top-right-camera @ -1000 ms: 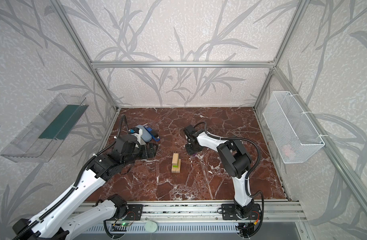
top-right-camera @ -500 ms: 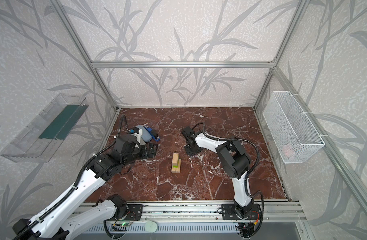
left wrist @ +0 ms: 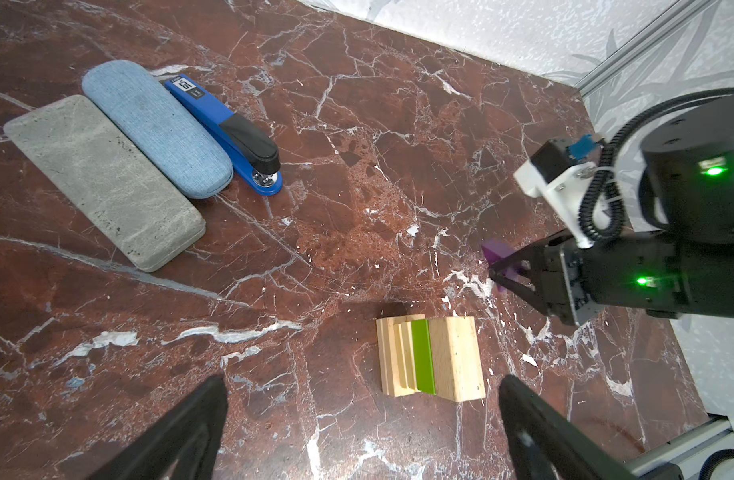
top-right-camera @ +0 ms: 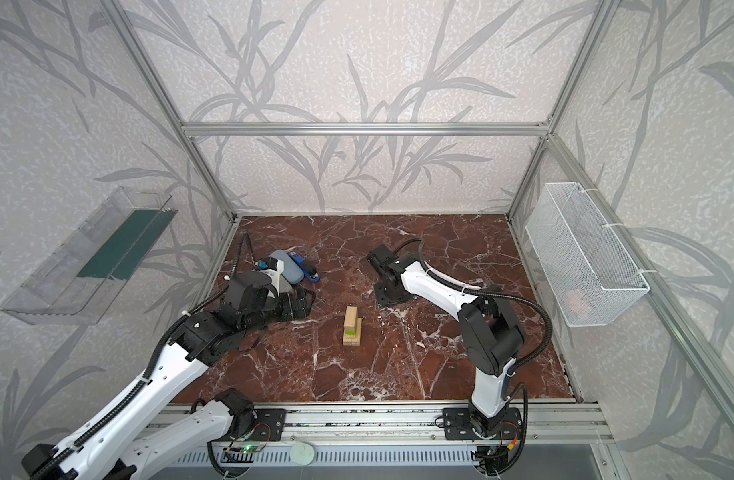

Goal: Build the wood block tower
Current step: 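Lift and carry the purple block over the block group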

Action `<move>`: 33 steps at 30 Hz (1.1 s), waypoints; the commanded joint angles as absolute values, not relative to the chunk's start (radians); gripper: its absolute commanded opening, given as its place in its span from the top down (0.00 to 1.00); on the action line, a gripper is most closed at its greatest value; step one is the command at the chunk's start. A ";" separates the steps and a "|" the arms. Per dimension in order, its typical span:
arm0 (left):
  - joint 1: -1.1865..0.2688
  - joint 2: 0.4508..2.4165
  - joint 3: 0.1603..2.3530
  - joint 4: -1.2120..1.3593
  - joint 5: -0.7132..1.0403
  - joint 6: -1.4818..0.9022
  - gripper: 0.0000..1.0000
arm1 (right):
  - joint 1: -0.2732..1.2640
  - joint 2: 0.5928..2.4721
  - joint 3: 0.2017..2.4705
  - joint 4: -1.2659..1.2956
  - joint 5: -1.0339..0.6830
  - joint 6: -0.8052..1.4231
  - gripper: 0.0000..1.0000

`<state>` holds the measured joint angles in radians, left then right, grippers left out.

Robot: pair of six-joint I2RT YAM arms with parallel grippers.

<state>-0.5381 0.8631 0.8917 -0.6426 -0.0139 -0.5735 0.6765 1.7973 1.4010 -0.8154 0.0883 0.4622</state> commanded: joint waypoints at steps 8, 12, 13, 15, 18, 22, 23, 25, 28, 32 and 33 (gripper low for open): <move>-0.532 0.805 0.810 -0.664 0.001 -0.616 0.01 | 0.808 1.670 1.515 -1.070 0.180 0.830 0.77; -0.532 0.797 0.768 -0.622 0.032 -0.637 0.01 | 0.887 1.676 1.573 -1.112 0.241 0.937 0.77; -0.531 0.797 0.762 -0.620 0.034 -0.642 0.01 | 0.907 1.682 1.587 -1.117 0.254 0.961 0.78; -0.531 0.794 0.754 -0.618 0.031 -0.647 0.01 | 0.943 1.694 1.610 -1.124 0.273 1.001 0.78; -0.531 0.781 0.737 -0.614 0.020 -0.655 0.01 | 0.986 1.735 1.647 -1.124 0.277 1.039 0.78; -0.531 0.752 0.720 -0.614 0.014 -0.665 0.01 | 1.017 1.779 1.692 -1.126 0.285 1.068 0.78; -0.529 0.745 0.717 -0.618 0.008 -0.667 0.01 | 1.044 1.787 1.699 -1.126 0.287 1.074 0.78; -0.530 0.728 0.712 -0.624 -0.005 -0.670 0.00 | 1.063 1.802 1.704 -1.103 0.277 1.087 0.78; -0.530 0.710 0.705 -0.627 -0.022 -0.667 0.01 | 1.072 1.826 1.708 -1.069 0.260 1.098 0.78; -0.529 0.706 0.710 -0.639 -0.029 -0.667 0.01 | 1.078 1.857 1.720 -1.056 0.250 1.105 0.78; -0.529 0.705 0.711 -0.643 -0.033 -0.665 0.01 | 1.079 1.864 1.722 -1.052 0.248 1.106 0.78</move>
<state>-0.5343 0.7139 0.7223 -0.6243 -0.0021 -0.6559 1.0752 1.8469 1.6901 -1.0588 0.2432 1.0813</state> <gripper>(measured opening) 0.995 0.326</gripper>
